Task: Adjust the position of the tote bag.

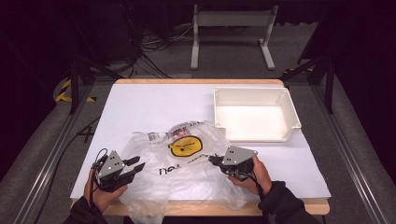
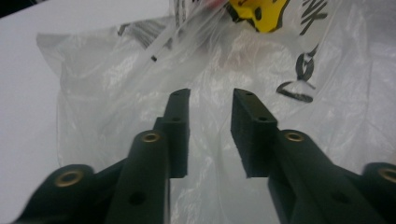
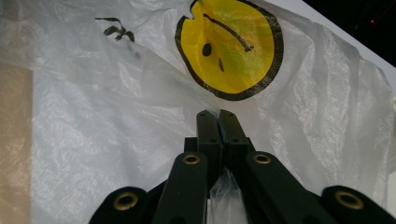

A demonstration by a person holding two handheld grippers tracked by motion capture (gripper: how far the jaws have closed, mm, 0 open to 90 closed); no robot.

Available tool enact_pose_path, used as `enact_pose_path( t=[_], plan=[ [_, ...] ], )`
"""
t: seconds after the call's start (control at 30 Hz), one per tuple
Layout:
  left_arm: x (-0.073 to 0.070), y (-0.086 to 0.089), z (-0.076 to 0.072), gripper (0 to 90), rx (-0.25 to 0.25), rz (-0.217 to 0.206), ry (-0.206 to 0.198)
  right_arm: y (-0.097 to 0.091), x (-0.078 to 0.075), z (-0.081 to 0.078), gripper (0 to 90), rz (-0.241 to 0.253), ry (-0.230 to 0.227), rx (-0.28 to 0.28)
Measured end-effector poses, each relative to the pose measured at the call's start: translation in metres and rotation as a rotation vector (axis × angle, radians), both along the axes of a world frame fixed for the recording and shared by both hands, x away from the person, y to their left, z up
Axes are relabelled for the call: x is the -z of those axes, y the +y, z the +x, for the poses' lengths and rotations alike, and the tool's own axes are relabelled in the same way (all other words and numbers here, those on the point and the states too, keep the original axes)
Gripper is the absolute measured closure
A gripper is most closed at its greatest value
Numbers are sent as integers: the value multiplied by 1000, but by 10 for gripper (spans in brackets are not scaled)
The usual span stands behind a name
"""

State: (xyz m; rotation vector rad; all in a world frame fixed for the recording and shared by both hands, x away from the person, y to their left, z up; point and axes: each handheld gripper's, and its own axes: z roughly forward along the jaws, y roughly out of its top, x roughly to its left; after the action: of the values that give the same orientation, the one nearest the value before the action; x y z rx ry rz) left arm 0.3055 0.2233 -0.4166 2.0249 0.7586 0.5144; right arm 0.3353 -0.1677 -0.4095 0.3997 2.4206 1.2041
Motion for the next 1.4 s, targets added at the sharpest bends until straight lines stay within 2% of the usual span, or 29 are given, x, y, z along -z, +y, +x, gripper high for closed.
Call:
enact_pose_path(
  t=[0.03,0.07,0.1,0.13,0.17,0.2,0.23,0.27,0.3,0.37,0.43,0.47,0.5,0.57,0.6,0.63,0.67,0.7,0.77,0.83,0.87,0.9,0.93,0.97,1.0,1.03,1.13,1.27,1.4],
  plan=[
    [-2,-1,-1,558,7,-11,-1,1,-2,1,892,11,-1,7],
    [-6,-3,-2,540,20,-23,1,1,-3,2,893,17,-5,11],
    [-9,-6,-4,448,22,-33,-4,2,-7,4,894,31,-16,24],
    [-12,-9,-7,448,23,-39,-8,2,-7,4,894,31,-16,24],
    [-15,-14,-9,381,39,-49,-2,3,-10,6,895,46,-22,40],
    [-19,-23,-15,325,64,-39,4,4,-11,7,895,54,-22,47],
    [-19,-23,-15,284,64,-39,4,4,-11,7,895,54,-22,47],
    [-19,-36,-20,238,96,-25,17,6,-13,9,896,63,-29,61],
    [-19,-36,-20,219,96,-25,17,6,-13,9,896,63,-29,61],
    [-15,-51,-26,200,144,21,44,6,-14,10,896,70,-26,68],
    [-9,-62,-28,164,171,54,76,7,-16,12,896,74,-37,97],
    [-9,-62,-28,162,171,54,76,7,-16,12,896,74,-37,97],
    [-3,-67,-27,161,160,97,92,7,-17,13,896,78,-41,105],
    [5,-70,-25,166,138,141,123,7,-18,13,897,83,-41,108],
    [5,-70,-25,188,138,141,123,7,-18,13,896,84,-43,109],
    [10,-71,-22,188,109,195,127,7,-18,13,896,84,-43,109],
    [17,-72,-19,225,84,248,136,6,-19,12,897,86,-46,105],
    [17,-72,-19,253,84,248,136,6,-19,12,896,89,-47,104],
    [25,-69,-12,284,48,310,143,6,-20,12,896,93,-50,104],
    [28,-62,-6,370,54,291,170,6,-20,12,897,96,-53,101],
    [26,-57,-2,489,43,298,167,6,-20,12,897,95,-54,97],
    [25,-53,-1,554,34,318,154,6,-20,12,897,96,-53,97],
    [25,-53,-1,611,34,318,154,6,-20,12,897,96,-53,97],
    [24,-49,1,611,37,309,150,6,-20,12,897,98,-57,99],
    [23,-45,2,750,31,295,149,5,-21,12,897,102,-55,103],
    [22,-42,3,750,22,288,141,5,-21,12,897,102,-55,103],
    [14,-28,5,858,-8,248,111,4,-21,13,897,106,-57,107],
    [1,-16,7,897,-47,208,54,6,-21,13,896,97,-61,100],
    [-12,-8,10,899,-86,182,0,14,-26,15,895,83,-90,88]
  ],
)
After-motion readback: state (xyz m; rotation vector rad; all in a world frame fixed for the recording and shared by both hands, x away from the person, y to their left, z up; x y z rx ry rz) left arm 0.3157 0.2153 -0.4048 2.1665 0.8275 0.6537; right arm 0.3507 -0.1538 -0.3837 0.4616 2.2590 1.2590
